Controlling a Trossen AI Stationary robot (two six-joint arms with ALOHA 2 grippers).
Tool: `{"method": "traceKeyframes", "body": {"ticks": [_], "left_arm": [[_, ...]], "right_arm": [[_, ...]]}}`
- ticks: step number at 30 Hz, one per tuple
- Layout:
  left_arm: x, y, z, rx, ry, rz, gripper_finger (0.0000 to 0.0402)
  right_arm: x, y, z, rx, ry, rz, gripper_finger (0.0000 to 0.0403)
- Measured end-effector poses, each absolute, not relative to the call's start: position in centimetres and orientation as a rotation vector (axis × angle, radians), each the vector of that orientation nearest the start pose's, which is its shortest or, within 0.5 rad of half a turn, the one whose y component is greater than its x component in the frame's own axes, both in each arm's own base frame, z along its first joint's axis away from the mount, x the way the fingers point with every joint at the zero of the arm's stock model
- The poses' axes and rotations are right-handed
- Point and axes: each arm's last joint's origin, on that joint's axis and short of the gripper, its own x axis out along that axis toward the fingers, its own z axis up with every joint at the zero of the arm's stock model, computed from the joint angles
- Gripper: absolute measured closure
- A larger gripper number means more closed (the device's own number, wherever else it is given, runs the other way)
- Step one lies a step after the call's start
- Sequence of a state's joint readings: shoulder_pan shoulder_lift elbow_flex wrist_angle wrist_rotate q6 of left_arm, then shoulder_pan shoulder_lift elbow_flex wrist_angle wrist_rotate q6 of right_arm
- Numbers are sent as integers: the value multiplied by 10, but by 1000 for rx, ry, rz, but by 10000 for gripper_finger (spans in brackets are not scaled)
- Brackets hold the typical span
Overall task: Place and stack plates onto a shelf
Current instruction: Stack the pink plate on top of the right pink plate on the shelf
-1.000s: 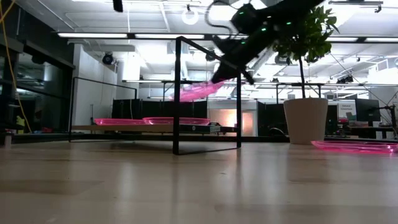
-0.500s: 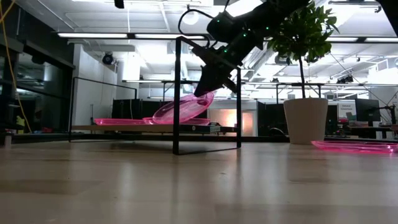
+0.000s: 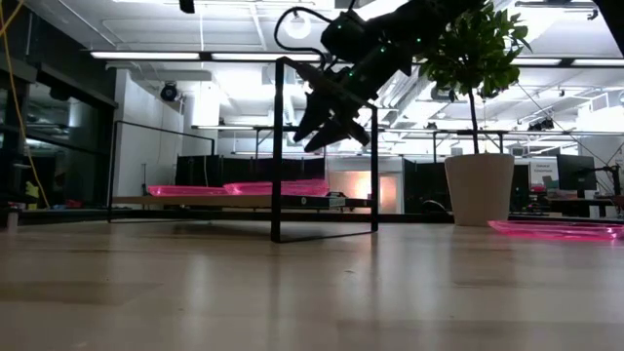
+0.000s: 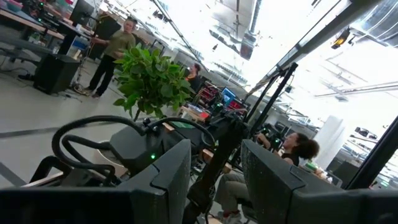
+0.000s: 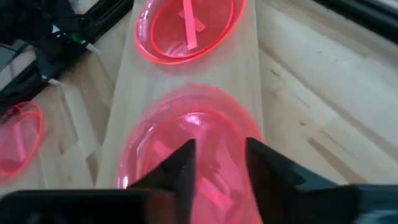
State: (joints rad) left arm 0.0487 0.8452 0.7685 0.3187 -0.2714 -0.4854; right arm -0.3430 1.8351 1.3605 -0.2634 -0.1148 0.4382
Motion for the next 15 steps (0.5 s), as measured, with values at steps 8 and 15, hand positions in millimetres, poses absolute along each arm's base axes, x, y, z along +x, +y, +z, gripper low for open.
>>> {"method": "traceKeyframes", "body": {"ticks": [8,15], "left_arm": [[186,17,365,-495,-313,256,270],[186,17,364,-452,-291,260,270]], "right_arm": [[366,-144,258,555,632,-327,183],[327,-132,296,473,718,-319,180]]}}
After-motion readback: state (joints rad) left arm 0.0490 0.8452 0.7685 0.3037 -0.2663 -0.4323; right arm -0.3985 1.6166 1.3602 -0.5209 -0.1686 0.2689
